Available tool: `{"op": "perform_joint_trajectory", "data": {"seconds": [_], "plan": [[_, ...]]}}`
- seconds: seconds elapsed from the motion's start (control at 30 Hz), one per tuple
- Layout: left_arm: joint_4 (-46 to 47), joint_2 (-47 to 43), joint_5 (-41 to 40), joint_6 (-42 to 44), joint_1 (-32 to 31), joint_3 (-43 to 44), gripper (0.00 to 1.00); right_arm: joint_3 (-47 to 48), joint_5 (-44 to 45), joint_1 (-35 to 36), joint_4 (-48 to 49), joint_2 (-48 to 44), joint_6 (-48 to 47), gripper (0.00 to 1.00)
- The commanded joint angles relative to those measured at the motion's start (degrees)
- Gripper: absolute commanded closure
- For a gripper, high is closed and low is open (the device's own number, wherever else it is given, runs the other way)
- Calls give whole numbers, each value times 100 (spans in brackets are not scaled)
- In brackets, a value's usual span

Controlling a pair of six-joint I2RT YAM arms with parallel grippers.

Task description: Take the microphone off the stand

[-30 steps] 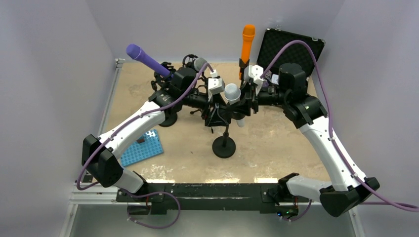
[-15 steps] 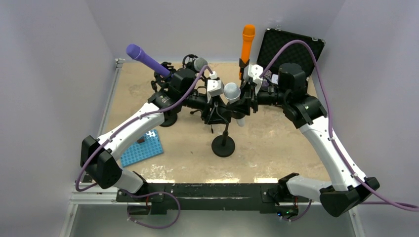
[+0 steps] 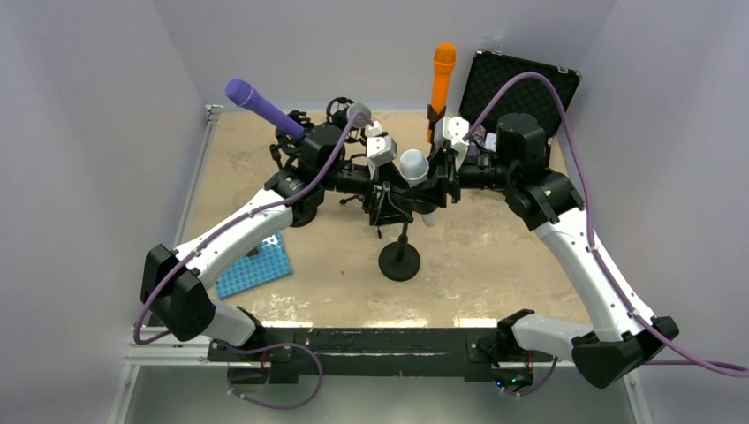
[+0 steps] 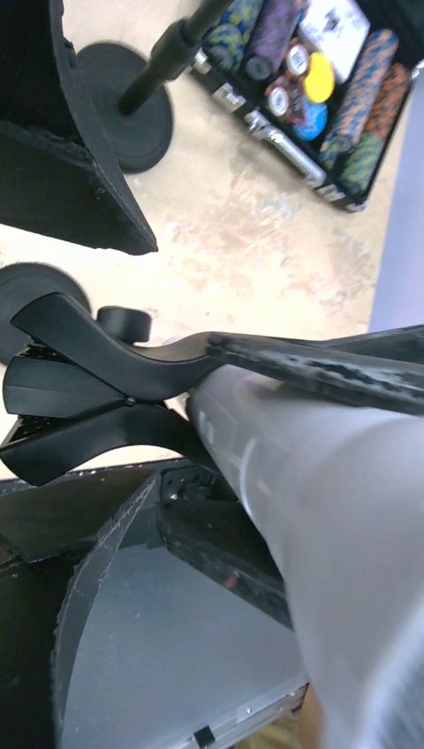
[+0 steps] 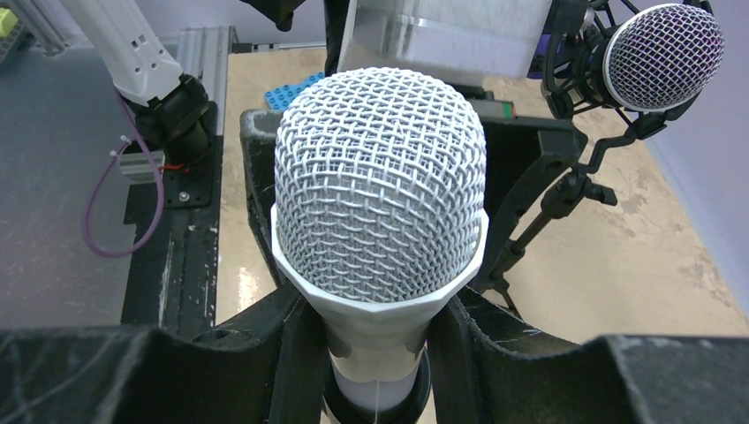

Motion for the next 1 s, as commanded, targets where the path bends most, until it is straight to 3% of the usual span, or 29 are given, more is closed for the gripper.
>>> {"op": "perform_joint_trajectory", "data": {"seconds": [0.0,0.17,0.33,0.53,0.6,0.67,0.77,0.83,0.97], "plan": [[902,-44,104,-562,-11,39,11,103,-108,5,181,-139,-67,100],[50,-3,196,72,-8,27,35,81,-100,1,145,-146,-107,100],[-232,-137,64,562,-8,-207,22,136,-65,6,148,-120,-143,100],[-132,-86,53,333,-12,-133,43,165,-65,6,102,-93,-188,100],[50,-79,32,70,-13,-95,38,147,-51,0,103,-93,-185,100],[339,-137,-71,-317,-9,-116,21,145,-51,6,91,-85,-189,100],[773,-215,-216,-694,1,-90,11,155,-55,6,84,-80,-188,100],[891,-223,-232,-832,-4,-65,10,160,-64,1,84,-80,-188,100],[573,-151,-190,-591,-3,-13,23,160,-66,6,90,-69,-189,100]]}}
